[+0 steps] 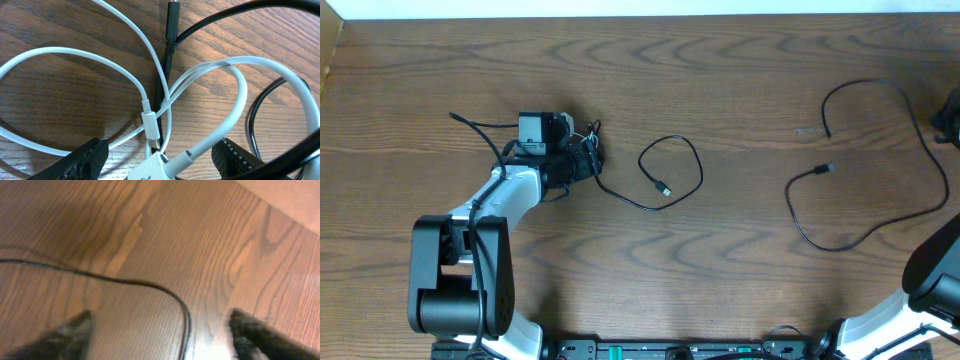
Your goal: Untangle cables
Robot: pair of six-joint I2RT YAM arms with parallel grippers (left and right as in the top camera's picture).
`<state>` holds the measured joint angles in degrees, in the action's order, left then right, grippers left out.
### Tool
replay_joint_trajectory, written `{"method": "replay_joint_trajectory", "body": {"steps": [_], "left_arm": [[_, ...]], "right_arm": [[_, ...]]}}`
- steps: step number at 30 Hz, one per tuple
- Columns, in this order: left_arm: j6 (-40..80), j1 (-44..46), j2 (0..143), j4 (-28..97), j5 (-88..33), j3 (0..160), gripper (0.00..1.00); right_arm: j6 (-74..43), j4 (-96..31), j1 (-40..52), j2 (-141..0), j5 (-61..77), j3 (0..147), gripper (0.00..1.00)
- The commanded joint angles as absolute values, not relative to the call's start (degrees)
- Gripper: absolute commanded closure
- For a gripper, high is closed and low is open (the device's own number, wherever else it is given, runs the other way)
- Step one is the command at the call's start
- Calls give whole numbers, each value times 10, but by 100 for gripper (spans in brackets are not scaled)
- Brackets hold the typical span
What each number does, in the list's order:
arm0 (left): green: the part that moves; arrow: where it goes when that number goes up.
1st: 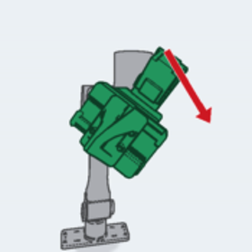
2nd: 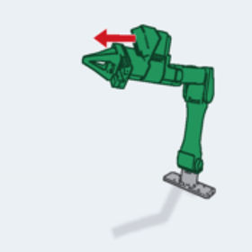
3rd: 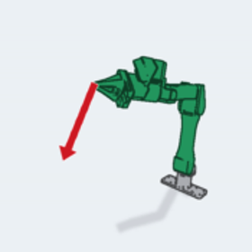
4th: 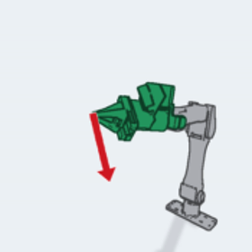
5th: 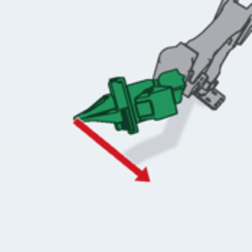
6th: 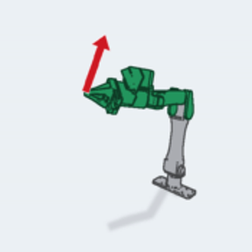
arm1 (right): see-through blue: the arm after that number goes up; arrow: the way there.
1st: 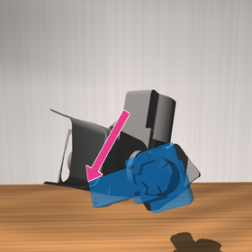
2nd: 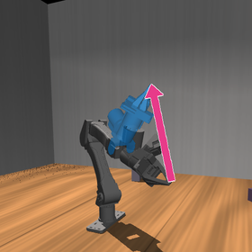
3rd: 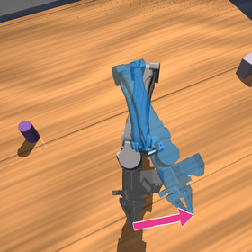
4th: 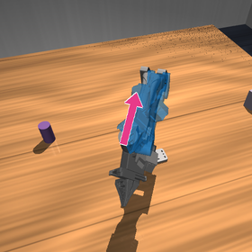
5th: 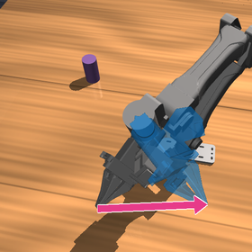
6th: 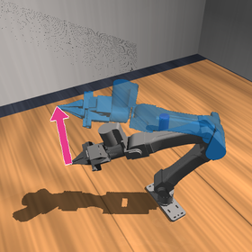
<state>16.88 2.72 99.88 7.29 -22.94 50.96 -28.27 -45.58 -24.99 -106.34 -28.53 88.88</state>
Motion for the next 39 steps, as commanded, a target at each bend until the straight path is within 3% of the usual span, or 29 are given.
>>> {"method": "replay_joint_trajectory", "body": {"steps": [1,3,4,8,19,23,24,33,39], "left_arm": [[166,25,992,74,-222,506,28],[166,25,992,74,-222,506,28],[166,25,992,74,-222,506,28],[166,25,992,74,-222,506,28],[166,26,992,77,-212,506,28],[166,26,992,81,-212,506,28],[166,26,992,81,-212,506,28],[166,26,992,81,-212,506,28],[166,26,992,81,-212,506,28]], "right_arm": [[-292,-456,-258,-1065,-246,894,1],[-261,-456,-256,-1065,-197,894,2],[-219,-455,-252,-1065,-125,894,10],[-161,-464,-219,-1065,-4,894,25],[-134,-624,-59,-1065,-15,867,26],[-133,-659,-24,-1065,-43,838,62],[-142,-666,-20,-1065,-39,831,67],[-156,-651,21,-1065,6,709,57],[-152,-558,35,-1065,1,630,78]]}}
